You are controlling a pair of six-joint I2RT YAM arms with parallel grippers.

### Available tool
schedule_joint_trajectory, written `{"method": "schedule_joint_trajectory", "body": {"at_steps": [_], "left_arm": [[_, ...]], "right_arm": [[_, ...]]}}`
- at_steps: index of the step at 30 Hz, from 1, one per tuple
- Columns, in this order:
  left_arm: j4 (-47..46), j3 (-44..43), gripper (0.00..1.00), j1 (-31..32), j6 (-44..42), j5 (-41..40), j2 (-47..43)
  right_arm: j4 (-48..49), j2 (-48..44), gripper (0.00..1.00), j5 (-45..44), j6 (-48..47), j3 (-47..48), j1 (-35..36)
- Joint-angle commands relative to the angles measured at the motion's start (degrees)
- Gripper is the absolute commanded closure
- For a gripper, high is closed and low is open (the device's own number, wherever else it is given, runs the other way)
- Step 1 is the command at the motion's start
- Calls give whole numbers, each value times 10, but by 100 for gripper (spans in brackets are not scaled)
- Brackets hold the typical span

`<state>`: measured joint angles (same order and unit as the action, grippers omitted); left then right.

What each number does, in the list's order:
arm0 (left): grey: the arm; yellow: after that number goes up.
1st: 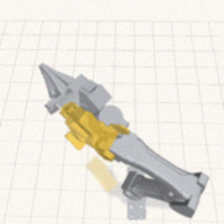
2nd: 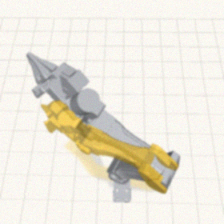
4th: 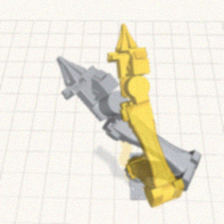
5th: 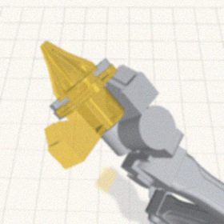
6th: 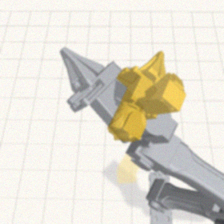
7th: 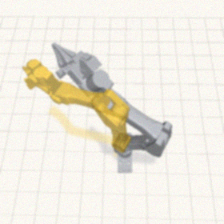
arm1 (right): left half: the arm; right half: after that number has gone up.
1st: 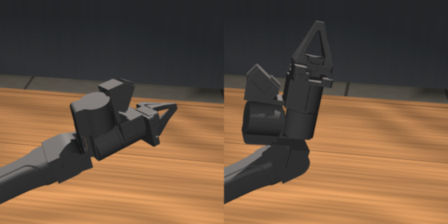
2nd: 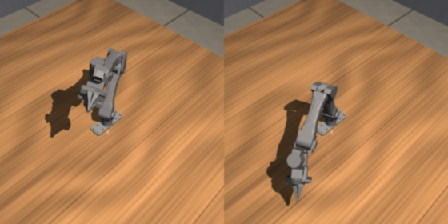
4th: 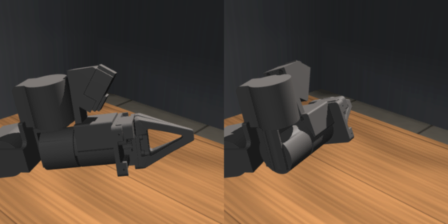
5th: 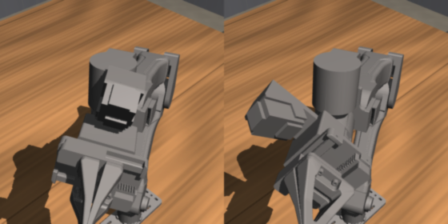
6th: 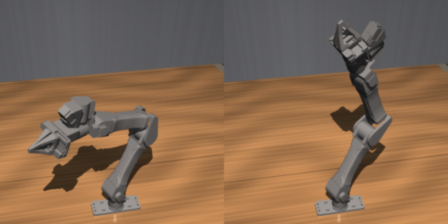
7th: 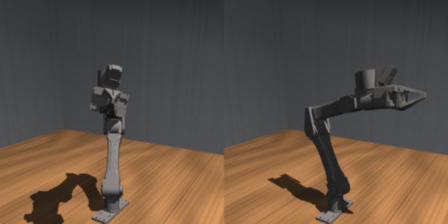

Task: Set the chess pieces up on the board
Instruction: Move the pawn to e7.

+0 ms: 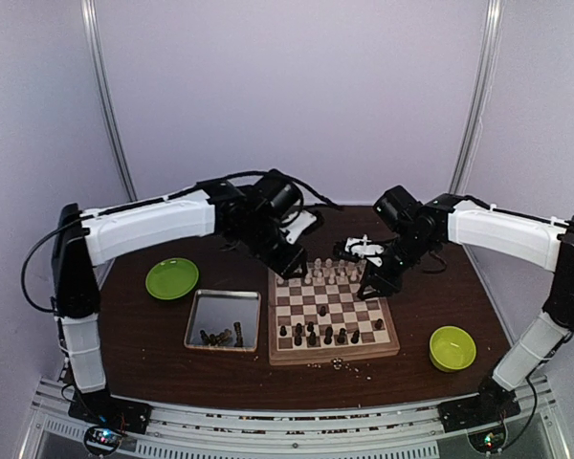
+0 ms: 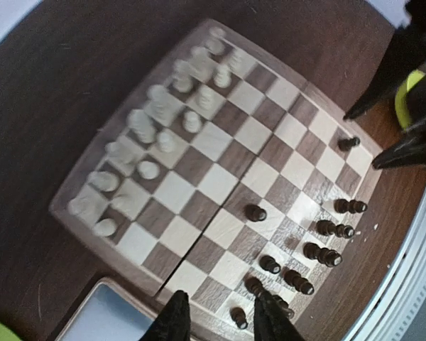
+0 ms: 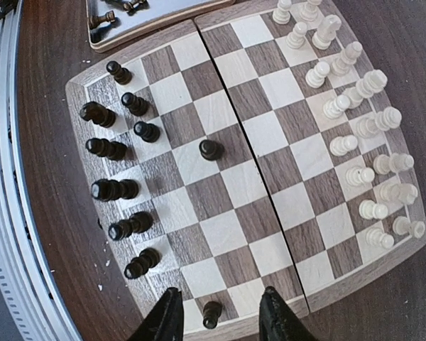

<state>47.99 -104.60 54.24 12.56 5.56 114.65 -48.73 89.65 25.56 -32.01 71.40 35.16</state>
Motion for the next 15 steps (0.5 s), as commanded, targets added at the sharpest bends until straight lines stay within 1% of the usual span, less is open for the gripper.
{"method": "schedule_joint_trajectory", "body": {"at_steps": [1,4,6,7,10,15], "left_arm": [[-75,126,68,-66,110,-67,-116],[-138,241,68,-106,153,-59,-184],[-167,306,68,-124,164,-47,-221],[-178,325,68,-129,166,-41,-233],[-187,354,69,-133,166,-38,-253],[-183,368,69,-133,162,-32,-250]], "right_arm": [[-28,67,63,0,-4,63,23],[-39,123,61,-6,-3,104,38],[-47,155,58,-11,-4,132,46],[-53,173,57,-14,-4,150,50],[-71,217,56,-30,-2,188,62],[-74,252,55,-43,1,215,70]]}}
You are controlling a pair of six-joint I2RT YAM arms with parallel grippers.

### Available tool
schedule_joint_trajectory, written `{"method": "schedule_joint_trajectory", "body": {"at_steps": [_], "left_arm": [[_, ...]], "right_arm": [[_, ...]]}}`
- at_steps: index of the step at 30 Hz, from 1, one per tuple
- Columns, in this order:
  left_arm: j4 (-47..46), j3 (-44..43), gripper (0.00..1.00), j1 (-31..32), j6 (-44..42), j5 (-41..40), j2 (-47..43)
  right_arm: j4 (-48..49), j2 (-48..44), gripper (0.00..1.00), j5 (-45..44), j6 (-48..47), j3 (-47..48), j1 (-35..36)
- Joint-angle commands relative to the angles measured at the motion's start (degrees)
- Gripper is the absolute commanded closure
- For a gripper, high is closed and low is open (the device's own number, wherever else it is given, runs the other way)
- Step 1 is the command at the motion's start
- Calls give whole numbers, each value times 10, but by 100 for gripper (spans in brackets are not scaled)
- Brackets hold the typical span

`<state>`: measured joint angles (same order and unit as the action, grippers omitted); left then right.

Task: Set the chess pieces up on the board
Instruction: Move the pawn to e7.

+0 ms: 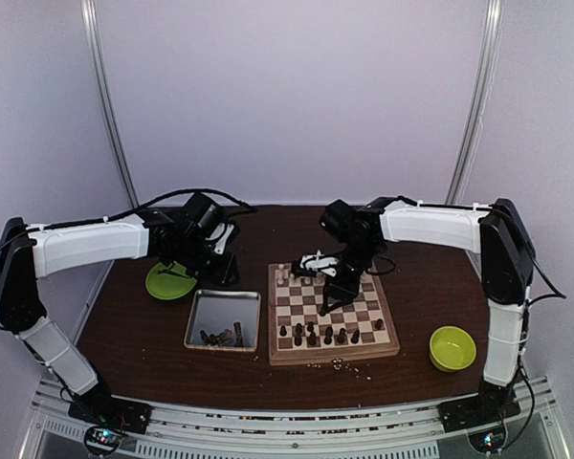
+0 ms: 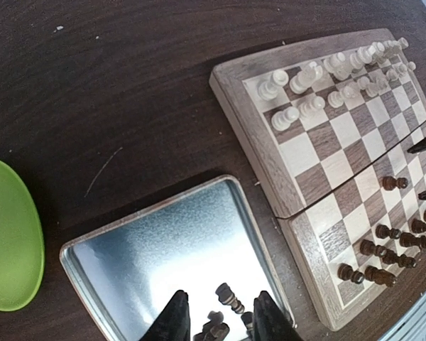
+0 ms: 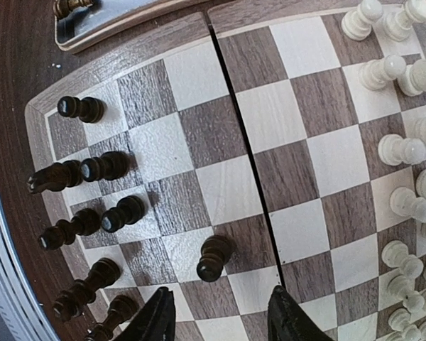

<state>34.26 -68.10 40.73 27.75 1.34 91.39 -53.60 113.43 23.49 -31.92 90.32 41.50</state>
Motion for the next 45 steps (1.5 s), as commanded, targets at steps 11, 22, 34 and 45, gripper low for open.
{"method": "schedule_joint_trajectory", "body": {"at_steps": [11,22,34,45], "left_arm": [[-47,10,69,2,7,2,-21],[-53,24,69,2,13,9,-13],[-54,28,69,2,13,12,-7],[-53,38,69,3,11,15,-6]], "right_arm": [[-28,55,62,-13,14,51,14],[-34,70,83,1,18,63,17],[-38,3,91,43,-3,0,19],[-48,8,91,63,-18,-13,34]]}}
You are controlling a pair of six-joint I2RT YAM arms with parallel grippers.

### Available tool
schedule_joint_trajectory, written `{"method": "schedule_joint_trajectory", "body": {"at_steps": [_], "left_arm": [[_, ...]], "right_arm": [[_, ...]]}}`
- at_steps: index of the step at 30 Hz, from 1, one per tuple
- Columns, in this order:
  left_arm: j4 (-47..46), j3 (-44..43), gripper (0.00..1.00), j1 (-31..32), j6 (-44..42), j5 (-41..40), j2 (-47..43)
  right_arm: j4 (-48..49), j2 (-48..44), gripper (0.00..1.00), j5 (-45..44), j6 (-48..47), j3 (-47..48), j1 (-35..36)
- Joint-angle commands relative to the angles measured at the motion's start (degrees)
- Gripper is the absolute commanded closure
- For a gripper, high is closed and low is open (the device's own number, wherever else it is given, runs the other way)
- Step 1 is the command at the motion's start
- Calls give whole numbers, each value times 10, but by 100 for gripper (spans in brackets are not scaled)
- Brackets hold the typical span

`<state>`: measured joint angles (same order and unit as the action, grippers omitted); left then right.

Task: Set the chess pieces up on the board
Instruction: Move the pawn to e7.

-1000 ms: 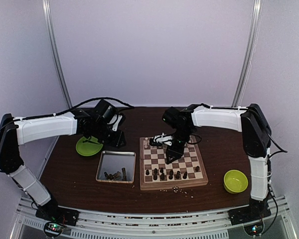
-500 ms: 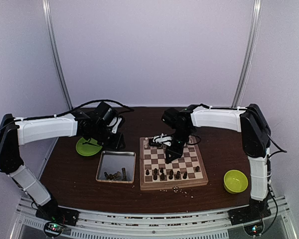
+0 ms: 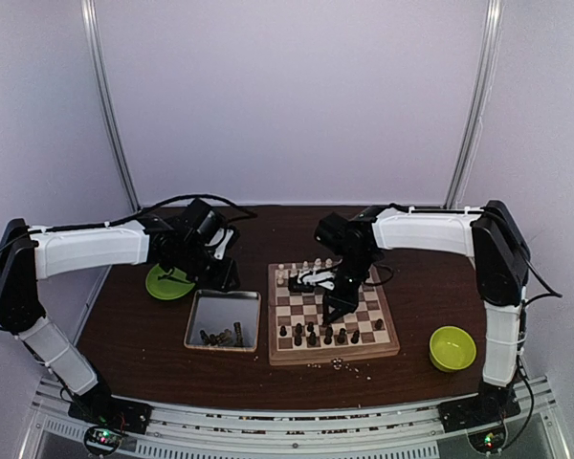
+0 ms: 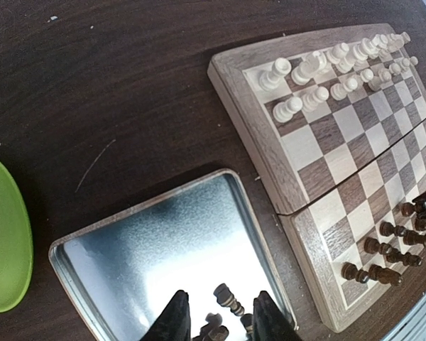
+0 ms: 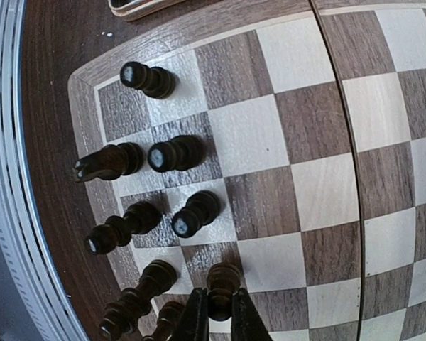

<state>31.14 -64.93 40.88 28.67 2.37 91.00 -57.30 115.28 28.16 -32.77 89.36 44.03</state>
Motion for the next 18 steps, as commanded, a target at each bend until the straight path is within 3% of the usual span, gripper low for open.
{"method": "schedule_joint_trajectory", "body": {"at_steps": [1,13,18], "left_arm": [[-23,8,69,1,2,4,-2],[-23,8,69,1,0,3,3],[-24,7,69,1,-1,5,5]], "right_arm": [[-13,-9,91,16,-10,-2,11],[-17,-3,91,5,-16,-8,16],[-8,-3,81,-3,-10,-13,16]]}}
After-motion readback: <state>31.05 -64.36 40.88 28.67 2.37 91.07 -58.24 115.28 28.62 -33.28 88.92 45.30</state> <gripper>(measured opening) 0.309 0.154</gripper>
